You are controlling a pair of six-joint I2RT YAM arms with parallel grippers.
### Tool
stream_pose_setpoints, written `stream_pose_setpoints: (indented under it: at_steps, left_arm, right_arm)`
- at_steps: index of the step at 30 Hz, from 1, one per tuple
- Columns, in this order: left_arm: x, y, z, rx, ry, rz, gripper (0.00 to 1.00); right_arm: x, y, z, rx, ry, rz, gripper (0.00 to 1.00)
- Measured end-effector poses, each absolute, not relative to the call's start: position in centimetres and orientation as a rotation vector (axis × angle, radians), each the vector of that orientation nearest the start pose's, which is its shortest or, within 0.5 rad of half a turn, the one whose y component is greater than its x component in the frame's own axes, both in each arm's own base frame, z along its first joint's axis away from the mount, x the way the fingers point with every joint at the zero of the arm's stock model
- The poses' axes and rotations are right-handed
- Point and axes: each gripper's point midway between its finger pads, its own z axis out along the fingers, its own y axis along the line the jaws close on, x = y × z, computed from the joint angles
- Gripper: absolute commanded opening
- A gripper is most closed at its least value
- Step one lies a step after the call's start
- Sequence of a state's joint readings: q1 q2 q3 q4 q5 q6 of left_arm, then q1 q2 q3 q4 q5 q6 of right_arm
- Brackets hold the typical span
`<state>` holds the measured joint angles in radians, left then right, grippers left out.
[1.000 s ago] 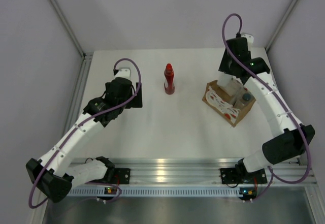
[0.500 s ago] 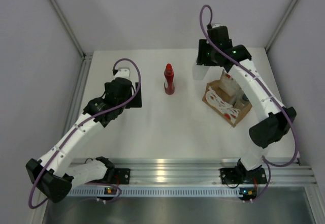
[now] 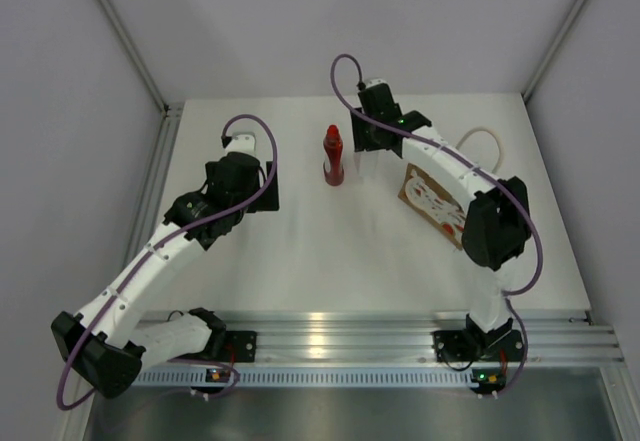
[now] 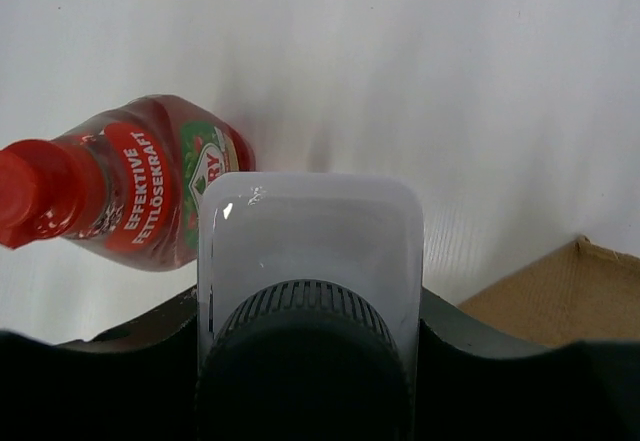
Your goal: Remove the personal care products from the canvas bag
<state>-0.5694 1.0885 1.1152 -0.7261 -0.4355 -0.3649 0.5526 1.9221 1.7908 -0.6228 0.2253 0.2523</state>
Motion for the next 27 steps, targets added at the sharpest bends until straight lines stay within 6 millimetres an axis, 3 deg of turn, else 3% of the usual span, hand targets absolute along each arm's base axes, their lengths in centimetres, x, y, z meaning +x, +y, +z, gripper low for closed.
stream_pose_setpoints:
  at_steps: [11, 13, 14, 16, 17, 19, 23, 27]
  left_arm:
    - [28.4, -11.0, 23.0, -0.001, 2.195, -0.026, 0.98]
    - [28.4, -11.0, 23.0, -0.001, 2.195, -0.027, 0.98]
    - [28.4, -11.0, 23.0, -0.001, 2.195, -0.027, 0.98]
    - [28.4, -11.0, 23.0, -0.001, 2.195, -0.027, 0.98]
    - [28.4, -11.0, 23.0, -0.001, 2.195, -0.027, 0.98]
    - [28.4, -11.0, 23.0, 0.0, 2.195, -0.027, 0.98]
    - [28.4, -11.0, 22.9, 0.001, 2.198, -0.026, 0.98]
    - [28.4, -11.0, 22.7, 0.003, 2.201, -0.027, 0.98]
  right_arm:
    - [47.0, 25.1, 13.2, -0.277, 2.33, 0.109, 0.06]
    - [47.0, 25.0, 12.2, -0.281, 2.345, 0.101, 0.17]
    - [46.9, 24.9, 12.0, -0.282, 2.351, 0.099, 0.33]
    - [47.0, 25.0, 12.0, -0.279, 2.347, 0.107, 0.46]
    - [47.1, 25.0, 12.0, -0.279, 2.347, 0.112, 0.61]
    - [47.2, 25.0, 11.9, -0.275, 2.342, 0.119, 0.65]
    - [48.0, 25.3, 12.6, -0.261, 2.305, 0.144, 0.86]
    - [48.1, 25.3, 13.0, -0.26, 2.292, 0.154, 0.89]
